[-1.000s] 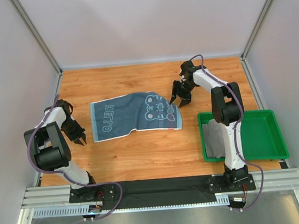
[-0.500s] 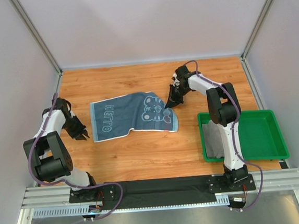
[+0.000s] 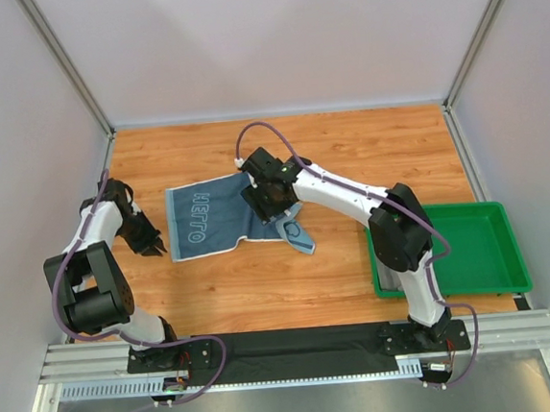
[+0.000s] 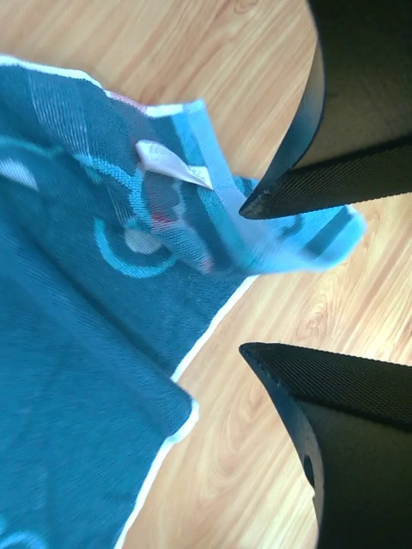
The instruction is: Roll the towels
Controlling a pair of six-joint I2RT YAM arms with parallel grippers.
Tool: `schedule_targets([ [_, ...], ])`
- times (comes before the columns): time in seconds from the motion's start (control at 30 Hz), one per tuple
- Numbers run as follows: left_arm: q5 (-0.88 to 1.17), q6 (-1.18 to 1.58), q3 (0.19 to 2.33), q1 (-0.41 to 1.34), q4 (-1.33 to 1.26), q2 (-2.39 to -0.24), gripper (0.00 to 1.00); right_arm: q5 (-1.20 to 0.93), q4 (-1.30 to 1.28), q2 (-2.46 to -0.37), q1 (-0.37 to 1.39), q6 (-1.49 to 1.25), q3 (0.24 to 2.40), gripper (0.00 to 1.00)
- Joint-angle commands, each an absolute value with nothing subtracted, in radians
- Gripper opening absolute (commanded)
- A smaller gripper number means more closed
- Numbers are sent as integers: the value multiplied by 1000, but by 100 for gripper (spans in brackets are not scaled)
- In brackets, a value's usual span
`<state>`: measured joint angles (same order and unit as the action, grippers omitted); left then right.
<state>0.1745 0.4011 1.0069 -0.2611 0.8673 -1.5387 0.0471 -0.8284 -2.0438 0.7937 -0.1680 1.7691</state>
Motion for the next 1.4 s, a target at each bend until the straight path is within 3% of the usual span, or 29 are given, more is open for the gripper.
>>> schedule_targets([
  [0.0, 183, 390, 1008, -258, 850, -1511, 24, 140, -844, -2068, 747, -129, 1720, 64],
  [0.23, 184, 390, 1006, -249, 850, -1509, 23, 83, -802, -2017, 658, -244, 1703, 68],
  [0.47, 183, 388, 1008, -239, 850, -1505, 22, -237, -752, -2071, 465, -377, 1655, 63],
  [1.13, 207, 391, 1006, -233, 844, -1500, 22, -226, -712, -2178, 399, -451, 1614, 55],
  [1.23, 212, 391, 1006, -233, 841, -1500, 22, -216, -719, -2203, 400, -446, 1637, 45],
  [1.33, 216, 391, 1006, -233, 842, -1499, 22, -207, -735, -2223, 400, -439, 1664, 22],
  [1.37, 216, 391, 1006, -233, 842, -1499, 22, -198, -742, -2227, 400, -437, 1673, 10],
])
